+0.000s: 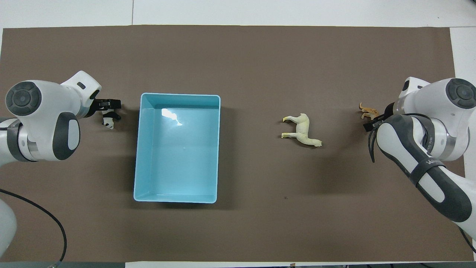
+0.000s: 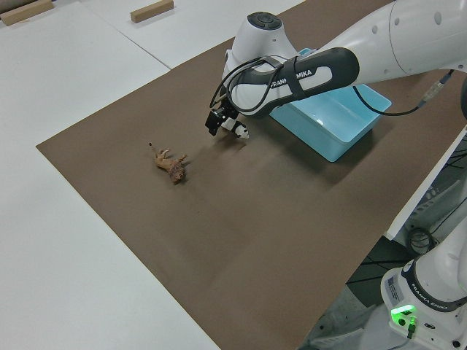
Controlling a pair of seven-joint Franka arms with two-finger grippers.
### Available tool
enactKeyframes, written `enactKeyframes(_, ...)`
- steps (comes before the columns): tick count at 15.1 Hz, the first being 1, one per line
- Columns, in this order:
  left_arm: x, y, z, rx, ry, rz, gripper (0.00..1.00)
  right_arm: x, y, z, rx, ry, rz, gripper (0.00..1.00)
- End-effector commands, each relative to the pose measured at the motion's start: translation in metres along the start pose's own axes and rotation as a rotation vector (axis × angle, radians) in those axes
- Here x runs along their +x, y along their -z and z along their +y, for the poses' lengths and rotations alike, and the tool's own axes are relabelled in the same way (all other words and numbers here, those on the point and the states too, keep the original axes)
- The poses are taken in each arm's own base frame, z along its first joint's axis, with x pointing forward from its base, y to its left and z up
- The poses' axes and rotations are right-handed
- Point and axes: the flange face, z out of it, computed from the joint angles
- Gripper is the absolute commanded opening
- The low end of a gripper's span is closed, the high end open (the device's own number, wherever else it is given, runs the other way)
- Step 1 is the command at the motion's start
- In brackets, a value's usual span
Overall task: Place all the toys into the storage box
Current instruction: 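Carry the black-and-white panda into the blue box with the left gripper, then carry the tan tiger into the blue box with the right gripper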
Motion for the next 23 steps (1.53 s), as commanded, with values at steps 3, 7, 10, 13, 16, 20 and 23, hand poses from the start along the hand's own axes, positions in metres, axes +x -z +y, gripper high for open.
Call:
enactKeyframes(3,-0.010,-0.015,0.006,0.011,-0.004,-0.026,1.00,0.002,0.001,-0.001,0.012,-0.050,0.017,0.00)
enactKeyframes(7,-0.005,-0.008,0.013,0.013,-0.009,-0.076,0.00,0.005,0.004,-0.005,0.018,-0.057,0.008,0.00)
enactKeyframes(10,0.013,0.014,0.012,0.026,-0.003,-0.131,0.00,0.022,0.036,-0.013,0.025,-0.090,-0.005,0.00)
enactKeyframes(13,0.037,0.078,0.012,-0.010,0.049,-0.216,0.00,0.029,0.084,-0.027,0.018,-0.132,0.011,0.00)
enactKeyframes(16,0.030,0.139,0.062,-0.051,0.128,-0.299,0.00,0.033,0.137,-0.037,0.025,-0.167,-0.005,0.00)
enactKeyframes(20,-0.041,0.126,0.186,-0.004,0.225,-0.319,0.00,0.030,0.205,-0.043,0.025,-0.193,-0.008,0.00)
enactKeyframes(23,-0.080,0.104,0.204,-0.019,0.192,-0.276,0.86,0.023,0.220,-0.047,0.022,-0.196,-0.005,0.00)
